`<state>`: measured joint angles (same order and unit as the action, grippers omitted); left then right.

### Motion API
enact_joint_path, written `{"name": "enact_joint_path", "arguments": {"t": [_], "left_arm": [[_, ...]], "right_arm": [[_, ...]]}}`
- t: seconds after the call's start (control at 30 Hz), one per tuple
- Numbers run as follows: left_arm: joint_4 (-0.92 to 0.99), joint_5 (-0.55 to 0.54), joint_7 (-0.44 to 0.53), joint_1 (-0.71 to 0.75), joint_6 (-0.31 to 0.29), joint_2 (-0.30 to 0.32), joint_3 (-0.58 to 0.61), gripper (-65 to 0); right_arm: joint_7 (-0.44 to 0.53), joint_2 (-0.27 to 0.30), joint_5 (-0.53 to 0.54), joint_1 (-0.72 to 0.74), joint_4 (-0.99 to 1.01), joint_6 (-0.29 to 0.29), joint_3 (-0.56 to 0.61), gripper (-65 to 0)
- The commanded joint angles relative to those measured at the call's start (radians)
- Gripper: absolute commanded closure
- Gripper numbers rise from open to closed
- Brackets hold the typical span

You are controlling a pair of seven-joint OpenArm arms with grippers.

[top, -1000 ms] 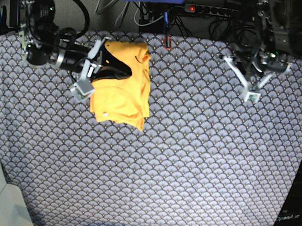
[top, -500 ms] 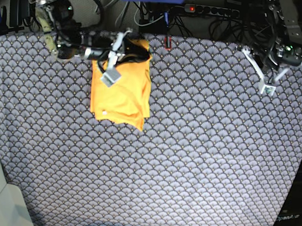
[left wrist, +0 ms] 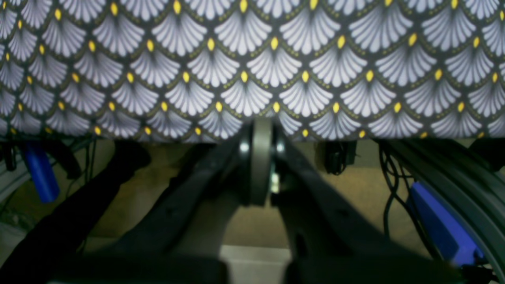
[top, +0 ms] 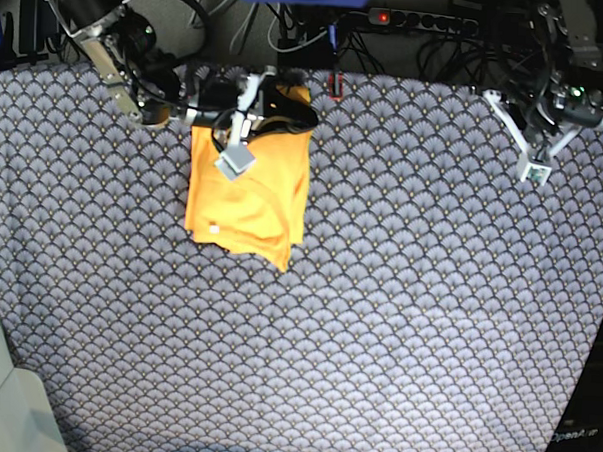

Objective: Fold the T-shirt properly

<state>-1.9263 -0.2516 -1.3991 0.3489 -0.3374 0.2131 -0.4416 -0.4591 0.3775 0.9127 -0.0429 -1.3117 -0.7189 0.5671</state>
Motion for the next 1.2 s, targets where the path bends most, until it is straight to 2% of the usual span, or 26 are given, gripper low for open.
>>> {"name": "enact_joint_path", "arguments": {"t": [0.0, 0.13, 0.27, 0.37, 0.5, 0.6, 0.7, 0.9, 1.0, 1.1, 1.17], "left_arm": [[-0.017, -0.002, 0.003, -0.003, -0.002, 0.010, -0.004, 0.0], [-0.017, -0.002, 0.003, -0.003, -0.002, 0.010, -0.004, 0.0], [-0.017, -0.002, 0.003, -0.004, -0.002, 0.010, -0.004, 0.0], [-0.017, -0.002, 0.003, -0.007, -0.002, 0.010, -0.004, 0.0], [-0.017, -0.002, 0.003, -0.006, -0.002, 0.012, -0.004, 0.0], [-0.017, -0.002, 0.003, -0.001, -0.002, 0.016, -0.004, 0.0], [-0.017, -0.008, 0.003, 0.035, -0.002, 0.059, -0.006, 0.0], [-0.012, -0.001, 0.125, 0.144, -0.002, 0.101, -0.006, 0.0], [-0.009, -0.001, 0.201, 0.224, -0.002, 0.101, -0.003, 0.0], [-0.002, -0.001, 0.292, 0.302, -0.002, 0.084, 0.002, 0.0], [0.037, -0.001, 0.361, 0.353, -0.002, 0.055, 0.002, 0.0]], "right_arm": [[-0.043, 0.019, -0.016, -0.002, 0.005, 0.021, 0.001, 0.0], [-0.045, 0.067, -0.014, -0.010, -0.062, 0.021, 0.000, 0.0], [-0.048, 0.131, -0.010, -0.078, -0.246, 0.021, -0.032, 0.0], [-0.051, 0.143, -0.010, -0.139, -0.362, 0.021, -0.092, 0.0], [-0.143, 0.143, -0.013, -0.190, -0.467, 0.021, -0.206, 0.0], [-0.171, 0.173, -0.014, -0.245, -0.512, 0.021, -0.315, 0.0], [-0.180, 0.196, -0.014, -0.323, -0.523, 0.021, -0.467, 0.0], [-0.177, 0.226, -0.043, -0.585, -0.515, 0.021, -0.832, 0.0], [-0.172, 0.179, -0.123, -0.720, -0.510, 0.021, -1.007, 0.0], [-0.171, 0.081, -0.244, -0.788, -0.490, 0.021, -1.163, 0.0], [-0.169, 0.005, -0.370, -0.796, -0.469, 0.021, -1.238, 0.0]]}}
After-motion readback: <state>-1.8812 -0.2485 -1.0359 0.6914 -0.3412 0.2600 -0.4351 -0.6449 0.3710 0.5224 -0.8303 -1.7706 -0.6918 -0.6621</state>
